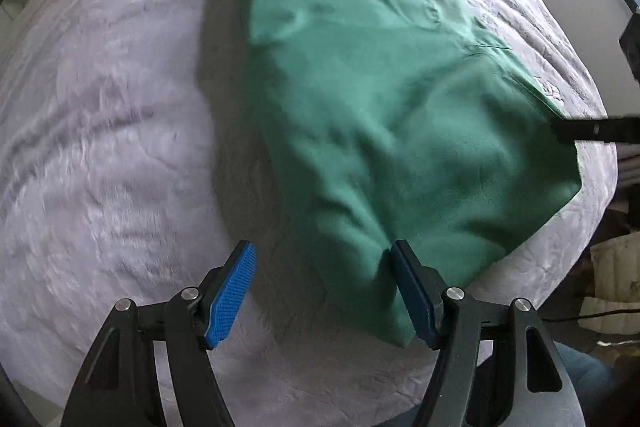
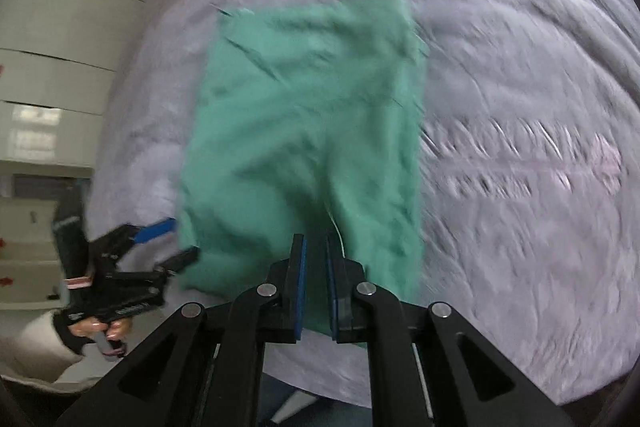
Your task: Fold large clothes
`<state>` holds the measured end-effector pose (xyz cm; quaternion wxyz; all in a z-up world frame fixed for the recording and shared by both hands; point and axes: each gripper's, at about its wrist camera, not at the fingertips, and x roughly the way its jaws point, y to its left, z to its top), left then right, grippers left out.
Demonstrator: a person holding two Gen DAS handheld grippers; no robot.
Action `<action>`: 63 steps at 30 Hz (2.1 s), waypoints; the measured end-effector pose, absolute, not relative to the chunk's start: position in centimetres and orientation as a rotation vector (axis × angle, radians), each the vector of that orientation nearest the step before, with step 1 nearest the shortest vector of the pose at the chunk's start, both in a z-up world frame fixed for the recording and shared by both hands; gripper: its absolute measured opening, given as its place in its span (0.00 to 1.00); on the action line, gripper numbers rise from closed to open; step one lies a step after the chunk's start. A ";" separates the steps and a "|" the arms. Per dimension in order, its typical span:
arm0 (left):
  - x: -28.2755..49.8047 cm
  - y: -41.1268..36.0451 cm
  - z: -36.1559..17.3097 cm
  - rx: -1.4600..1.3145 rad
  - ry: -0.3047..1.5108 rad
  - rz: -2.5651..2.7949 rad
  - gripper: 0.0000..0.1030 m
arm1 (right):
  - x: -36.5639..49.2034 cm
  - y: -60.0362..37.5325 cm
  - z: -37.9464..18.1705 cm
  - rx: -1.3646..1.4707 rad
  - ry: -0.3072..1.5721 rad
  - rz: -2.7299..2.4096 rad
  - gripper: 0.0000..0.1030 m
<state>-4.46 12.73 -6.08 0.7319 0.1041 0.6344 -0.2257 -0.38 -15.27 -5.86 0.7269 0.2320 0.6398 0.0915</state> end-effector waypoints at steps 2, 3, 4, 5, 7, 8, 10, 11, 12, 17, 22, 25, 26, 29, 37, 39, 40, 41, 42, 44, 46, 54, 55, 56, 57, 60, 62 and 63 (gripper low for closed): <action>-4.7 13.0 -6.2 0.211 1.389 -0.500 0.69 | -1.4 -15.9 -7.0 0.520 1.435 0.164 0.06; -4.7 13.0 -6.2 0.216 1.384 -0.501 0.69 | -2.1 -16.4 -7.9 0.550 1.447 0.153 0.05; -4.9 12.9 -6.2 0.231 1.373 -0.504 0.70 | -2.5 -16.5 -8.1 0.561 1.453 0.149 0.04; -5.1 12.7 -6.2 0.249 1.362 -0.505 0.70 | -3.0 -16.5 -8.6 0.565 1.464 0.138 0.04; -5.3 12.6 -6.2 0.261 1.356 -0.500 0.70 | -3.7 -16.6 -9.4 0.552 1.477 0.120 0.04; -5.3 12.6 -6.2 0.256 1.358 -0.494 0.70 | -4.0 -16.6 -9.7 0.545 1.481 0.109 0.04; -5.1 12.7 -6.4 0.231 1.371 -0.484 0.70 | -4.1 -16.8 -10.4 0.564 1.480 0.090 0.04; -4.9 12.8 -6.5 0.222 1.377 -0.479 0.71 | -4.3 -17.0 -10.7 0.577 1.477 0.084 0.03; -4.9 12.9 -6.5 0.218 1.383 -0.465 0.78 | -4.4 -17.2 -11.1 0.588 1.478 0.076 0.03; -4.7 13.5 -6.4 0.159 1.423 -0.416 0.79 | -4.4 -16.8 -12.4 0.572 1.491 0.053 0.00; -5.0 13.7 -5.8 0.145 1.439 -0.362 0.79 | -4.3 -15.8 -11.9 0.550 1.515 0.035 0.00; -4.9 13.8 -5.4 0.152 1.441 -0.337 0.79 | -3.6 -14.6 -11.4 0.521 1.535 0.027 0.00; -4.9 13.8 -5.3 0.154 1.441 -0.330 0.79 | -3.1 -14.0 -11.2 0.513 1.540 0.026 0.00; -4.6 14.0 -4.9 0.150 1.439 -0.312 0.79 | -2.9 -13.5 -10.3 0.498 1.544 0.034 0.04; -2.6 14.7 -3.3 0.147 1.419 -0.238 0.79 | -2.2 -12.7 -8.5 0.501 1.525 0.026 0.04; -2.0 14.7 -2.7 0.134 1.410 -0.218 0.79 | -1.7 -12.5 -7.5 0.521 1.502 0.013 0.04; -1.7 14.8 -2.4 0.127 1.398 -0.208 0.80 | -1.5 -12.4 -7.1 0.528 1.487 0.007 0.04; -1.5 14.6 -2.1 0.122 1.385 -0.197 0.80 | -1.3 -12.6 -6.6 0.530 1.472 -0.002 0.05; -1.2 14.1 -2.0 0.120 1.379 -0.192 0.84 | -0.9 -12.5 -6.1 0.526 1.457 -0.019 0.05; -1.0 14.0 -1.5 0.124 1.365 -0.176 1.00 | -0.1 -12.2 -5.2 0.509 1.435 -0.054 0.10; -1.0 13.5 -1.2 0.133 1.352 -0.183 1.00 | 0.8 -12.3 -4.8 0.475 1.426 -0.085 0.67; -0.8 12.8 -0.8 0.165 1.361 -0.176 1.00 | 2.4 -11.4 -3.6 0.351 1.392 -0.132 1.00; -0.8 12.7 -0.8 0.177 1.360 -0.173 1.00 | 2.5 -11.7 -3.4 0.334 1.387 -0.138 1.00; -0.9 12.6 -0.6 0.185 1.358 -0.171 1.00 | 2.4 -11.9 -3.3 0.318 1.381 -0.143 1.00; -0.9 12.6 -0.6 0.193 1.356 -0.169 1.00 | 2.5 -11.7 -3.2 0.298 1.378 -0.148 1.00; -0.9 12.4 -0.4 0.207 1.349 -0.166 1.00 | 2.4 -11.6 -3.0 0.305 1.376 -0.146 1.00; -1.0 12.3 -0.4 0.214 1.345 -0.164 1.00 | 2.4 -11.6 -3.0 0.305 1.379 -0.148 1.00; -1.0 12.2 -0.4 0.216 1.343 -0.163 1.00 | 2.4 -11.6 -3.0 0.301 1.379 -0.150 1.00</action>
